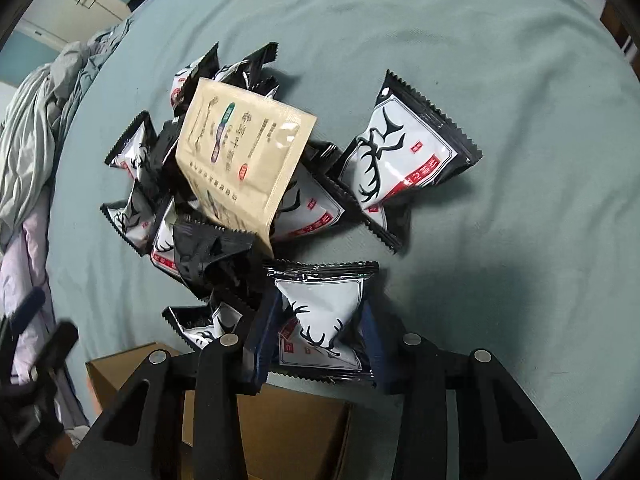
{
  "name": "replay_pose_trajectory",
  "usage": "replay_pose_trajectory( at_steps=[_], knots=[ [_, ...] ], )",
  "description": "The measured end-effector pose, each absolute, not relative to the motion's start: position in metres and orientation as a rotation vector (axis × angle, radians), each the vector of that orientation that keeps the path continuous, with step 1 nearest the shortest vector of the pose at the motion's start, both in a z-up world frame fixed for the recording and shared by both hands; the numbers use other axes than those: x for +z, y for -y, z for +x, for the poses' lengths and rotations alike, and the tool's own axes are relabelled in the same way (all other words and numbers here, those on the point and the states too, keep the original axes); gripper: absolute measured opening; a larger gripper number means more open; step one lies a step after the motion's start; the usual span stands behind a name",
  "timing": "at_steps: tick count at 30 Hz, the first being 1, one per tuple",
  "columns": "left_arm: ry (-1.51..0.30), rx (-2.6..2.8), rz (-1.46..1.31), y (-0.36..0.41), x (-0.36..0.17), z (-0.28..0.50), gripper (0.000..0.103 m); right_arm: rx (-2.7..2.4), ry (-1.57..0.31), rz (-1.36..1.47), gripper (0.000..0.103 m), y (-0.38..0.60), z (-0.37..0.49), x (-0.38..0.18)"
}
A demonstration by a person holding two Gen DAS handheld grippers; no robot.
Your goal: Organize snacks
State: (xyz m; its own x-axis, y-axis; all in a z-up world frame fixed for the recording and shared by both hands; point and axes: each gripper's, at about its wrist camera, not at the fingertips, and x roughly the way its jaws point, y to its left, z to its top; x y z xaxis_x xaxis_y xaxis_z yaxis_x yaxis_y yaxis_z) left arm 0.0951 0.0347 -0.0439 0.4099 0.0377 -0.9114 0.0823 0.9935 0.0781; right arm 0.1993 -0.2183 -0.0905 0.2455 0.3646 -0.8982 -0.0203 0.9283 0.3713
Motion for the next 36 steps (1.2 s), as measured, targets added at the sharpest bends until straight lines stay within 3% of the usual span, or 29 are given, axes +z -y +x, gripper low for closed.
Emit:
replay_pose_trajectory(
  at_steps=[10,25,27,32,36],
  knots=[
    [-1.185,0.018,-0.018,-0.057,-0.067,0.123,0.089,0.261,-1.116,0.329,0.033,0.233,0.172,-0.041],
    [-1.174,-0.174,0.146,-0.007,-0.105,0.162,0.089,0.388,-1.0,0.49,0.033,0.274,0.035,-0.021],
    [-1.19,-0.19,0.112,-0.009,-0.106,0.166,0.083,0.407,-0.983,0.521,0.033,0.274,0.019,-0.021],
    [-1.26,-0.217,-0.003,-0.019,-0.115,0.173,0.041,0.381,-0.955,0.483,0.033,0.259,0.016,-0.021],
    [-1.227,-0.2,-0.021,-0.022,-0.101,0.166,0.035,0.333,-1.006,0.47,0.033,0.254,0.028,-0.034]
  ],
)
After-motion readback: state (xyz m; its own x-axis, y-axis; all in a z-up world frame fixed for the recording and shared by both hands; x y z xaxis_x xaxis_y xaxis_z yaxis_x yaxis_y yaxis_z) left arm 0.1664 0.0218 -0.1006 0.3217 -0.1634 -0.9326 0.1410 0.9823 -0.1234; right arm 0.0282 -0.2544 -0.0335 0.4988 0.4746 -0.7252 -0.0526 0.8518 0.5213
